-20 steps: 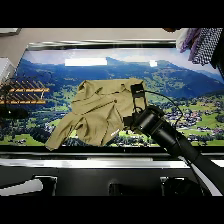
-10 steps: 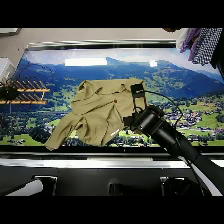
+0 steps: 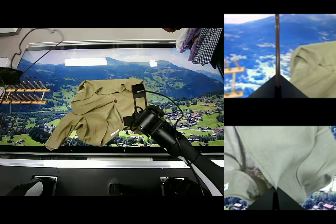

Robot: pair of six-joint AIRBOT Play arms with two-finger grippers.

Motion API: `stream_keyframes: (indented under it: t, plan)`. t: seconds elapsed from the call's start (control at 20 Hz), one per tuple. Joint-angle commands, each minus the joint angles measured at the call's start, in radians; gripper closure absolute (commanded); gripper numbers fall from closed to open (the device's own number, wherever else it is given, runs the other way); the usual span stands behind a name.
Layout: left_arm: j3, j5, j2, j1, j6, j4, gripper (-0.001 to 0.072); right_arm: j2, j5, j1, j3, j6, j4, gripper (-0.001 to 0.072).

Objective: Fold the clothes and pants, and hang the long-sleeved shirts on hangers.

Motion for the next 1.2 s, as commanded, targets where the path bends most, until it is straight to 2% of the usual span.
stream_keyframes:
  t: [0.0,0.15,0.35,0.5,0.65,0.85,1.15]
  plan:
    - [-0.085,-0.057,0.096,-0.128,-0.014,0.001,0.0694,-0.002,0.017,0.001,0.001,0.059,-0.025,0.0689]
    - [-0.288,-0.060,0.201,-0.263,-0.016,0.040,0.0694,-0.011,0.063,0.000,0.001,0.117,-0.052,0.0689]
    - [-0.489,-0.072,0.391,-0.399,-0.090,0.039,0.0693,-0.040,0.097,0.001,0.000,0.154,-0.056,0.0689]
    - [-0.526,-0.163,0.478,-0.467,-0.173,0.039,0.0693,-0.063,0.102,0.001,0.001,0.201,-0.077,0.0689]
    - [-0.541,-0.275,0.517,-0.526,-0.180,0.040,0.0693,-0.078,0.104,-0.015,0.001,0.247,-0.126,0.0689]
    - [-0.549,-0.344,0.578,-0.555,-0.190,0.053,0.0693,-0.080,0.118,-0.107,0.001,0.272,-0.124,0.0689]
    - [-0.556,-0.380,0.606,-0.563,-0.188,0.050,0.0694,-0.080,-0.010,-0.142,0.001,0.264,-0.084,0.0689]
